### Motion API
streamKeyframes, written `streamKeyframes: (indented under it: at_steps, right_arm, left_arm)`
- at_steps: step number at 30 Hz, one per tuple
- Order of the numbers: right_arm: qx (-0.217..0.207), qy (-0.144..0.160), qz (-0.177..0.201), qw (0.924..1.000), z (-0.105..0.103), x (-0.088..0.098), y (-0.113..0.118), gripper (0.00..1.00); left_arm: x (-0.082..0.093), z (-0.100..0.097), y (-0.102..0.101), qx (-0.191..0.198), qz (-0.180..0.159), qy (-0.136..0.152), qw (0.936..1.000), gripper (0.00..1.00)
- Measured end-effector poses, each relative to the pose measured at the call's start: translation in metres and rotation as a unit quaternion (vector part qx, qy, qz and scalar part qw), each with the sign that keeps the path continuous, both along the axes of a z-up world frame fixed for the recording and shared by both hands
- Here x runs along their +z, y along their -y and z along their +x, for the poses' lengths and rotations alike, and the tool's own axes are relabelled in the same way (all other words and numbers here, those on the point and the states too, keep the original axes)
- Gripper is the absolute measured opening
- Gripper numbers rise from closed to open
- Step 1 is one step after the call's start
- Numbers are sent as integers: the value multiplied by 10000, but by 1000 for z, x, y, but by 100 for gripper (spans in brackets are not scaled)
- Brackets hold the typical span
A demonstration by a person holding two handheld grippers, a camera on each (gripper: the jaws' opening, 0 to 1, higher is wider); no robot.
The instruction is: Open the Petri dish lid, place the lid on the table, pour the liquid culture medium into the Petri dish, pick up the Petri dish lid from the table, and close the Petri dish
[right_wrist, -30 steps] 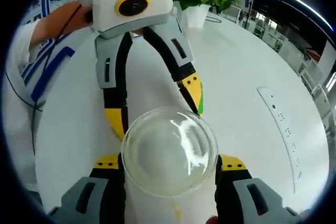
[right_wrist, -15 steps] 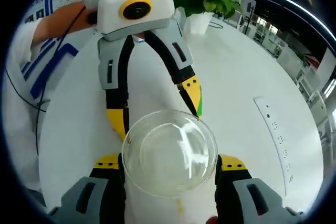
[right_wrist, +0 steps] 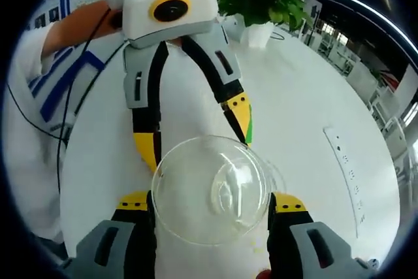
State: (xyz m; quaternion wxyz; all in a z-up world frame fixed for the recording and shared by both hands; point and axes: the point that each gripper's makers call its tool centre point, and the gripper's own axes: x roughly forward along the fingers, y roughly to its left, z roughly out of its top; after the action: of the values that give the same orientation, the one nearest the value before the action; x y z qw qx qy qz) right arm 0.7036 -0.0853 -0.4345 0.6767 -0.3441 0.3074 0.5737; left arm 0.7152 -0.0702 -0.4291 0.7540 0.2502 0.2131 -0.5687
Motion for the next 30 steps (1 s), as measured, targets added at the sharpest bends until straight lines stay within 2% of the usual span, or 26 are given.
streamKeyframes:
  at_steps: [7,19,22,24,25,26,27,30]
  right_arm:
    - [-2,18,-46,10000,-29,-1,8,64]
    - [38,-33,-203,9998,-71,-14,13,64]
    - [44,-104,-196,9997,-78,-20,12,64]
    - [-16,-122,-176,9998,-79,-25,11,64]
    - [-136,-169,-294,9993,-80,-29,16,64]
    - [-67,-152,-234,9996,-79,-32,14,64]
    - [-78,-206,-256,9994,-80,-35,15,64]
    - [-67,-199,-275,9994,-83,-43,17,64]
  left_arm:
    - [0,-29,7,-51,-13,38,10000,49]
    - [-14,-75,14,-121,92,50,9999,48]
    - [-22,-83,14,-125,113,6,9999,48]
    - [-26,-90,14,-181,104,9,9998,41]
    - [-25,-92,18,-182,-16,112,9998,41]
    - [-27,-95,16,-144,21,30,9999,42]
    - [-26,-96,18,-121,-78,-11,9999,42]
    - [-26,-101,19,-95,-161,-22,9998,42]
